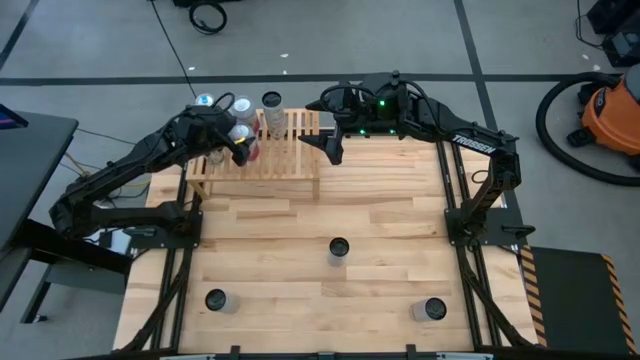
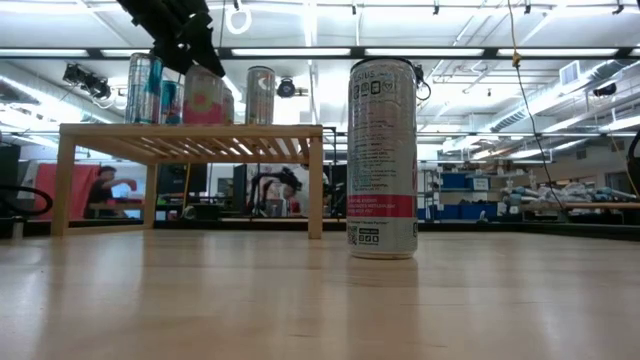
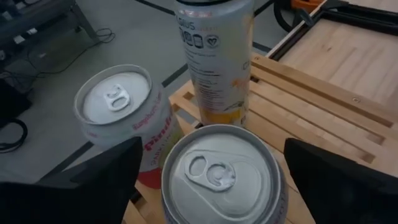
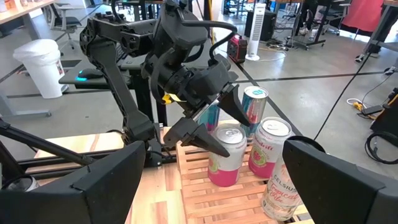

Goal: Place canned beverage on shelf
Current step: Put the pink and white soda can on the shelf aligned with the other pink and white soda can, then put the top white and pink soda can on the shelf

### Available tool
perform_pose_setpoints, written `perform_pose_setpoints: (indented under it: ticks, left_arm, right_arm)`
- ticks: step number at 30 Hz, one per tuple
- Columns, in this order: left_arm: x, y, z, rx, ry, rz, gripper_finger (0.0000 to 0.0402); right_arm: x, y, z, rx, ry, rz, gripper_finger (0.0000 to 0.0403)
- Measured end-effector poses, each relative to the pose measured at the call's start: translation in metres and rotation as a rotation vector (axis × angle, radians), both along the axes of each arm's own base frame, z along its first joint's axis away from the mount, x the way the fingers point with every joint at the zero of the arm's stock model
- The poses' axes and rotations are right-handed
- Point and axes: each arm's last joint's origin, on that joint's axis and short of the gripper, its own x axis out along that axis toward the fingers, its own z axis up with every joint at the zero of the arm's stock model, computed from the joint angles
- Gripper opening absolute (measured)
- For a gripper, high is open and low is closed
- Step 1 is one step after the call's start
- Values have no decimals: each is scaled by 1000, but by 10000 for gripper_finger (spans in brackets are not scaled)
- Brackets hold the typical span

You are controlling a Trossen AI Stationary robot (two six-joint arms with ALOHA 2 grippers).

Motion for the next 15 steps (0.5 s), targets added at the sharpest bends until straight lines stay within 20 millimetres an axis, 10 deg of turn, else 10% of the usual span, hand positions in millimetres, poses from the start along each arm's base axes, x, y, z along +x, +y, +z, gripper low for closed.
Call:
perform_pose_setpoints:
  ticks: [15]
  left_arm:
    - [1,-3,19,54,-35,-28,389]
  right_arm:
    - [0,0,0,0,0,0,391]
